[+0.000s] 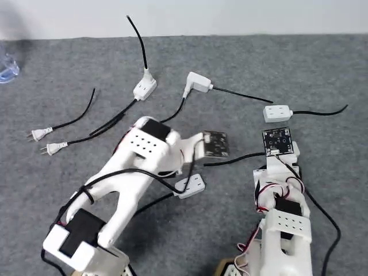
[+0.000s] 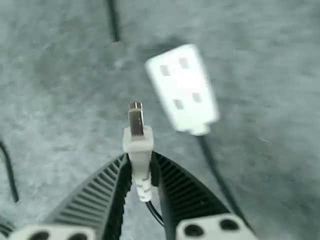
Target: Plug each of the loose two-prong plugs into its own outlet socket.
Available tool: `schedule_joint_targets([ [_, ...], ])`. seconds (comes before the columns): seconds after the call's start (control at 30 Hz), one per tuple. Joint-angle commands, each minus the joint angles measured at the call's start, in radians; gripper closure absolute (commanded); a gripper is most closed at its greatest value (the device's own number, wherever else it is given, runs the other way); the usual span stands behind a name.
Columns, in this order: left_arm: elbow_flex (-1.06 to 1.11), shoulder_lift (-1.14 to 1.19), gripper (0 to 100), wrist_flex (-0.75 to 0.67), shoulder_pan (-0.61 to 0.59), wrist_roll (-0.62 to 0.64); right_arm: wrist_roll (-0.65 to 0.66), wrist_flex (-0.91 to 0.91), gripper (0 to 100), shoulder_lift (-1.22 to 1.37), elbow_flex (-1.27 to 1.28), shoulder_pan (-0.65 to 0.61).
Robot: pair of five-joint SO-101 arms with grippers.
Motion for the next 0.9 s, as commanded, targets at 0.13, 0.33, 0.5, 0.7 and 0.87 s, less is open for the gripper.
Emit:
schedule_joint_targets([
  [0.13,0.125,-0.038,99,-0.321,-0.06,-0.008,-0.021,-0.022,77.2,-0.016,-0.035,0.015],
  [0.33,0.171,-0.041,99,-0.359,-0.06,-0.006,-0.023,-0.021,77.3,-0.016,-0.035,0.008],
  [0.5,0.142,-0.052,99,-0.288,-0.06,0.014,-0.02,-0.013,86.1,-0.015,-0.035,-0.027],
  [0.7,0.042,-0.172,99,-0.19,-0.057,0.155,-0.02,-0.01,97.2,-0.015,-0.035,-0.058],
  [0.87,0.042,-0.374,99,-0.144,-0.005,0.353,-0.02,0.074,99.1,-0.015,-0.086,-0.116],
])
